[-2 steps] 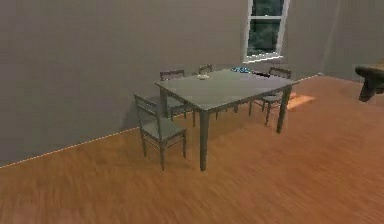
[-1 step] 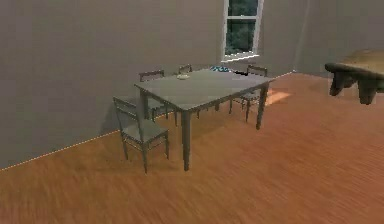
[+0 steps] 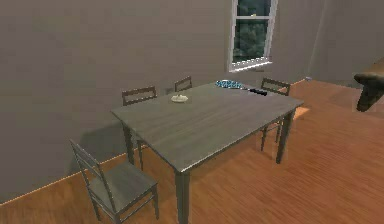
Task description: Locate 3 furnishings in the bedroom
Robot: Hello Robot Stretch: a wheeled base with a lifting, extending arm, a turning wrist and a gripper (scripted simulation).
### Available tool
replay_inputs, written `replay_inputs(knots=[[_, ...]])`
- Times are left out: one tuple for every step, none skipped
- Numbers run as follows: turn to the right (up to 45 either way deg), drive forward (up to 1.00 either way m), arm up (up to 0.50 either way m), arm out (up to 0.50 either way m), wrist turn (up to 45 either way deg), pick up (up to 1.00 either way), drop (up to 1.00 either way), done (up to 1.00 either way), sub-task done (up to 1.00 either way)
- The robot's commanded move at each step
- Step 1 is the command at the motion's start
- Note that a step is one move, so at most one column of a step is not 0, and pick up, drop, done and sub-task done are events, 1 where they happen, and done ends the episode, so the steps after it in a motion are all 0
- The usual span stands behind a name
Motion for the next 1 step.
replay_inputs(knots=[[0.0, 0.00, 0.00, 0.00, 0.0, 0.00, 0.00, 0.00, 1.00]])
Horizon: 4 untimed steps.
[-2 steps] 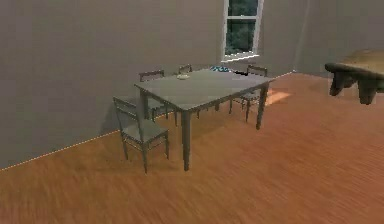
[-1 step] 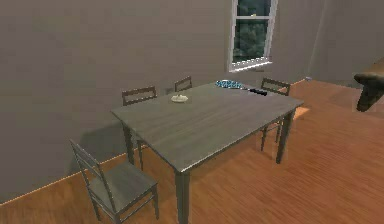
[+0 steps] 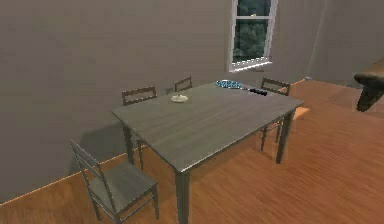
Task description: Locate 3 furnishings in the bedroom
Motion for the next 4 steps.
replay_inputs(knots=[[-39.0, 0.00, 0.00, 0.00, 0.0, 0.00, 0.00, 0.00, 0.00], [0.0, 0.15, 0.00, 0.00, 0.0, 0.00, 0.00, 0.00, 0.00], [15.0, 0.00, 0.00, 0.00, 0.0, 0.00, 0.00, 0.00, 0.00], [0.0, 0.00, 0.00, 0.00, 0.0, 0.00, 0.00, 1.00, 0.00]])
